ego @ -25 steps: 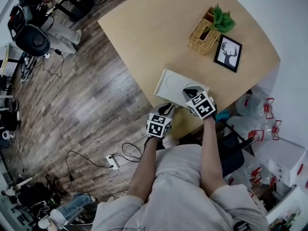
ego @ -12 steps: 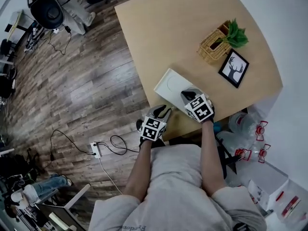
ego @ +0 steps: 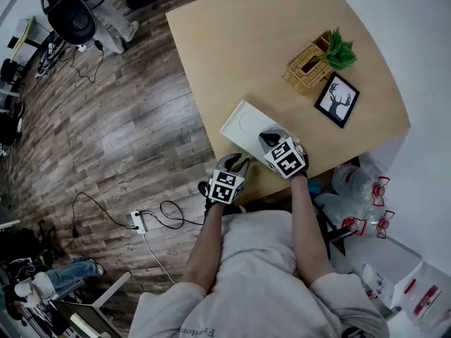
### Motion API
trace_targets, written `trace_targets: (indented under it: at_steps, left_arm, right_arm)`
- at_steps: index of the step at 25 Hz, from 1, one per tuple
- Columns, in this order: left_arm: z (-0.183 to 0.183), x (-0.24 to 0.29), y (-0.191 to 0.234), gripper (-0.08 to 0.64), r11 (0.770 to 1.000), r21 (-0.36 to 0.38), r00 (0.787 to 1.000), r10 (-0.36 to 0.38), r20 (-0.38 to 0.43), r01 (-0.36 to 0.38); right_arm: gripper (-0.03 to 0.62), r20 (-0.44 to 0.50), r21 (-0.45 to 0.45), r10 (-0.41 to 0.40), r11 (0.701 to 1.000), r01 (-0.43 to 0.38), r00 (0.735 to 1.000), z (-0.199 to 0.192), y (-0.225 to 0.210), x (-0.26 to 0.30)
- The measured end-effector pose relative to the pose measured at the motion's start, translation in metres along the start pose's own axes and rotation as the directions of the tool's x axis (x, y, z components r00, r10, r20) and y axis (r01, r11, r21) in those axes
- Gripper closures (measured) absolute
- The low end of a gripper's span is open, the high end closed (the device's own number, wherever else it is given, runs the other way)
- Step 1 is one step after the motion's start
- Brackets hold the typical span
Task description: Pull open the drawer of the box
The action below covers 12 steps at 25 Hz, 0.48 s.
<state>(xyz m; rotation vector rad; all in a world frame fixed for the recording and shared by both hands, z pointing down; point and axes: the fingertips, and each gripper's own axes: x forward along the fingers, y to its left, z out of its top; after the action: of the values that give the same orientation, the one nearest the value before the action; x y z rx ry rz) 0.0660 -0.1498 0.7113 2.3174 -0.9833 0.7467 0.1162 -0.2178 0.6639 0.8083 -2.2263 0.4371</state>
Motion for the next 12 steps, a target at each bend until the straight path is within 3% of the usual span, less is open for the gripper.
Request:
trace_targets:
  at_steps: [12]
  left_arm:
    - [-0.003, 0.02, -0.002, 0.4, 1.0, 0.007, 0.999, 0.012, -0.032, -0.012]
  right_arm:
    - [0.591, -0.011, -0.004, -0.012, 1.0, 0.012, 1.0, -0.002, -0.001, -0.001]
